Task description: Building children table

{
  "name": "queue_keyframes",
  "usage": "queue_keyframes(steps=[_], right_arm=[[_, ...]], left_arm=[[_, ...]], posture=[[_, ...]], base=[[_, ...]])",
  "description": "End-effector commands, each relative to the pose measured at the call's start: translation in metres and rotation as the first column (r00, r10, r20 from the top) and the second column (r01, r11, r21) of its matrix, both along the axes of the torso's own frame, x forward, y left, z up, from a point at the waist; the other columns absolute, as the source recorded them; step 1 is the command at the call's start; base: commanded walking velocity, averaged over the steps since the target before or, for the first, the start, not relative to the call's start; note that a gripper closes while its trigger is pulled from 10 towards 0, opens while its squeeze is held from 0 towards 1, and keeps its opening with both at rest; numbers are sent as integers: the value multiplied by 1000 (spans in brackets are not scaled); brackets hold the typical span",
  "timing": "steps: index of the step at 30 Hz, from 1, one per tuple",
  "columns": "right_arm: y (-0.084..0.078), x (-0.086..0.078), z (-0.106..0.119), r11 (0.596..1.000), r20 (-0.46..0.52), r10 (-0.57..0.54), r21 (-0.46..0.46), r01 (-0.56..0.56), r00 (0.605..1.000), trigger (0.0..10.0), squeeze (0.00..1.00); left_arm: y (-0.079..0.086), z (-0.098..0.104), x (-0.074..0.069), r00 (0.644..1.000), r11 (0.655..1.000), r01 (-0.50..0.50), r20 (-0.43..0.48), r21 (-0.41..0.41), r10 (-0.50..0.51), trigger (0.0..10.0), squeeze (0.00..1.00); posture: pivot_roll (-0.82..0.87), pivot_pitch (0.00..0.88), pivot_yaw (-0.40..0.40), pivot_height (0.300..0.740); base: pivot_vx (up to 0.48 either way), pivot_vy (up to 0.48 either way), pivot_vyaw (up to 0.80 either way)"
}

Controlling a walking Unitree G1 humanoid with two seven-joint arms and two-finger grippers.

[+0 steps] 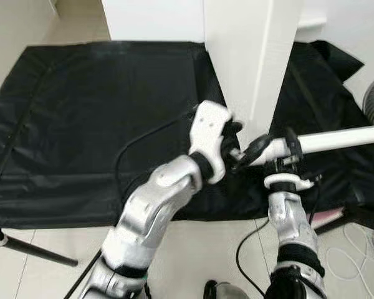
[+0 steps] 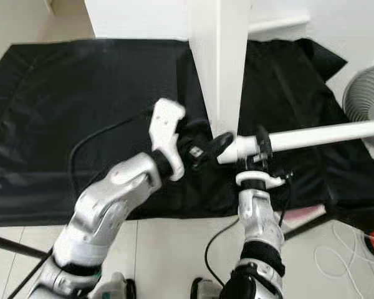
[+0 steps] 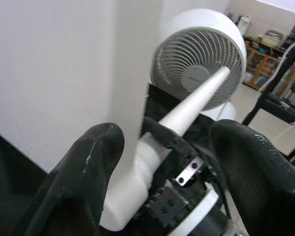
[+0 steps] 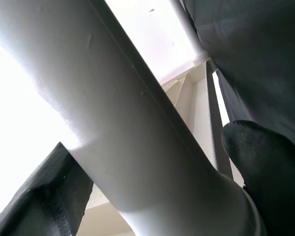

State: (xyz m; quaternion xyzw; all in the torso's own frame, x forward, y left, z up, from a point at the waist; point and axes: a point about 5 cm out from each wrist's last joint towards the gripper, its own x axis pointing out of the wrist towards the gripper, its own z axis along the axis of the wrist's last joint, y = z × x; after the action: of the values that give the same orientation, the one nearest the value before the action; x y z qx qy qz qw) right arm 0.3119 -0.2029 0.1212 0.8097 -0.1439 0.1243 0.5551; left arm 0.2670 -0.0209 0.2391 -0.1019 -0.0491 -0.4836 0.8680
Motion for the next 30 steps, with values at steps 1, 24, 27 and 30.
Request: queue_keyframes(steps=[1,24,27,30], right_arm=[[0,-2,-7,998,-17,-11,69,12,1000,10000,0],[19,-30,13,993,97,116,-26,-114,988,10000,0],[22,-41,18,990,121,135,-56,-129,983,10000,0],[23,-52,25,987,150,151,-86,-139,977,10000,0]], left_arm=[[-16,-3,3,1000,998,27,-15,65,-26,10000,0],[-44,21,52,972,960,-221,-42,173,232,10000,0],[-42,23,55,969,957,-233,-35,174,243,10000,0],[-41,24,58,968,954,-242,-30,176,251,10000,0]], posture=[[-21,180,39,740],[-44,223,24,740],[-52,227,26,740],[-52,227,26,740]], base=[[0,0,0],[0,0,0],[0,0,0],[0,0,0]])
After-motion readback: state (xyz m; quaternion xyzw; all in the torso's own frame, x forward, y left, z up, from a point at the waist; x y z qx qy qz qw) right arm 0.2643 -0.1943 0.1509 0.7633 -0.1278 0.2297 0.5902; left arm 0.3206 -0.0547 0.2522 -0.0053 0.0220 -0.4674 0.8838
